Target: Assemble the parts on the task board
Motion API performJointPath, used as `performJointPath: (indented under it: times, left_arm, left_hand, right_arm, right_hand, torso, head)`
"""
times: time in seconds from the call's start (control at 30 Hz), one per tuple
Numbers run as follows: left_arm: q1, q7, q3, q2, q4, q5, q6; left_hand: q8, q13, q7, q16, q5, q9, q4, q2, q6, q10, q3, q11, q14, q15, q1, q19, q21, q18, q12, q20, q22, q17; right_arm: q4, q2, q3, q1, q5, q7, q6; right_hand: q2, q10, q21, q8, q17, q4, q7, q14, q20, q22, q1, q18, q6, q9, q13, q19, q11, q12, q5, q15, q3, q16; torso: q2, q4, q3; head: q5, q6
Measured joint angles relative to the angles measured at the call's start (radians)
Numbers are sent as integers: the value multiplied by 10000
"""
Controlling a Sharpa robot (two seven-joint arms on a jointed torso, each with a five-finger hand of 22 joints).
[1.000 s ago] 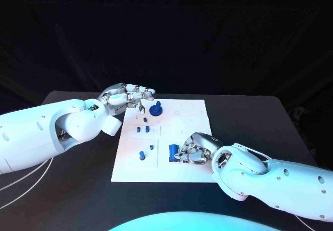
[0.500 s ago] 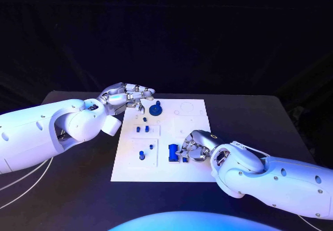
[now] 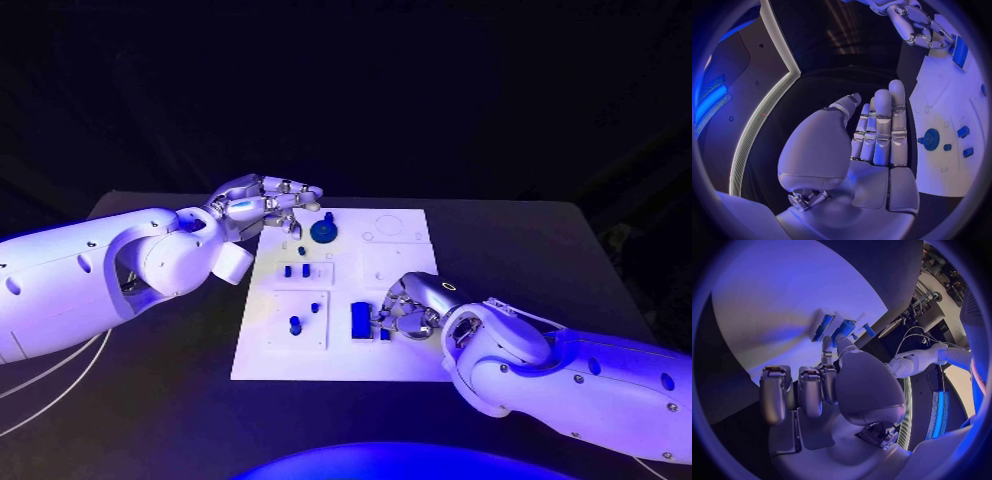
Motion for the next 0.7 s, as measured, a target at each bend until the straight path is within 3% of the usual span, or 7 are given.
performJointPath:
  times: [0.1, 0.17, 0.3, 0.37, 0.43, 0.57, 0.7]
  left_arm:
    - [-23, 17, -10, 17, -14, 0, -4]
    - [-47, 46, -52, 44, -39, 4, -26]
    - [-120, 178, -114, 208, -211, 46, -160]
    - [-169, 275, -125, 341, -364, 85, -295]
    - [-244, 404, -132, 524, -591, 146, -508]
    - [-371, 637, -141, 834, -1018, 275, -948]
    - [-524, 972, -141, 1109, -1467, 489, -1520]
  left_hand:
    - [0, 4, 0, 0, 0, -3, 0, 0, 0, -21, 0, -21, 0, 0, 0, 0, -38, 0, 0, 0, -10, -14]
    - [0, 11, 0, 0, 0, -8, 0, 0, 0, -37, 0, -37, 0, 0, 0, 0, -58, 0, 0, 0, -20, -23]
    - [64, 11, 0, 0, 0, -8, 32, 5, 0, -37, -32, -37, 0, 0, -5, 0, -58, 0, 49, 0, -31, -35]
    - [69, 24, 0, 0, 0, -8, 61, 40, 0, -37, -61, -36, -51, 33, -40, 0, -95, -1, 63, 0, -49, -58]
    - [156, 30, 0, -81, 0, -8, 92, 39, 0, -38, -178, -36, -244, 22, -41, -41, -236, 0, 138, 41, -118, -133]
    - [256, 34, 0, -771, 0, -8, 248, -53, 0, -38, -419, -36, -945, 95, -241, -581, -832, 1, 194, 145, -445, -481]
    - [309, -171, -34, -2665, 0, -54, 321, -65, -40, -227, -571, 115, -2049, 372, -253, -1482, -2070, 1, 10, 435, -1171, -1398]
  right_arm:
    - [56, -252, 4, 60, 203, 326, -190]
    - [3, -441, 11, 165, 641, 862, -384]
    - [-418, -664, 18, 466, 2363, 2464, -640]
    - [-779, -708, 22, 617, 3510, 3328, -641]
    - [-1294, -688, 36, 778, 4929, 4274, -575]
    - [-2235, -506, 62, 1001, 7100, 5540, -319]
    - [-3419, -150, 150, 1257, 9407, 6739, 126]
  right_hand:
    - [-30, -31, -702, -195, 0, 0, 144, -4, 0, -1, 27, 5, -409, -103, 65, 0, 33, -609, 0, 5, 0, -295]
    - [-31, -329, -1673, -497, -1, 0, 365, -2, 28, -1, 27, 37, -812, -258, 89, 17, 277, -1188, 42, 194, 0, -737]
    - [-87, -1859, -4768, -973, -126, -113, 760, 2, 370, -6, 530, 716, -1301, -522, -656, -350, 572, -4124, 123, 481, 113, -2198]
    - [-109, -3363, -7927, -1136, -1762, -153, 910, -546, 520, -978, 713, 1200, -1488, -616, -2144, -1374, 782, -6611, 41, 650, 218, -4234]
    - [-108, -4096, -10163, -1275, -3435, -194, 1016, -1210, 641, -2046, 922, 1439, -1690, -702, -3076, -2061, 894, -7915, -73, 752, 310, -6301]
    - [-180, -4681, -12027, -1575, -5645, -112, 1198, -2541, 916, -3478, 1186, 1436, -1919, -988, -4809, -2948, 1069, -9623, -191, 1049, 587, -9612]
    - [-254, -4116, -13936, -2229, -7345, 136, 1258, -3563, 1542, -5507, 1437, 1434, -1719, -1625, -7887, -3985, 1345, -11834, -335, 1628, 1121, -12388]
  torso:
    - [-32, -11, -7]
    - [-77, -26, -24]
    - [-218, -58, -81]
    - [-325, -72, -122]
    - [-429, -81, -157]
    - [-664, -97, -234]
    - [-871, -134, -303]
  head:
    - [0, 54]
    - [-8, 111]
    - [-35, 261]
    - [-52, 354]
    - [-72, 434]
    - [-106, 632]
    - [-128, 997]
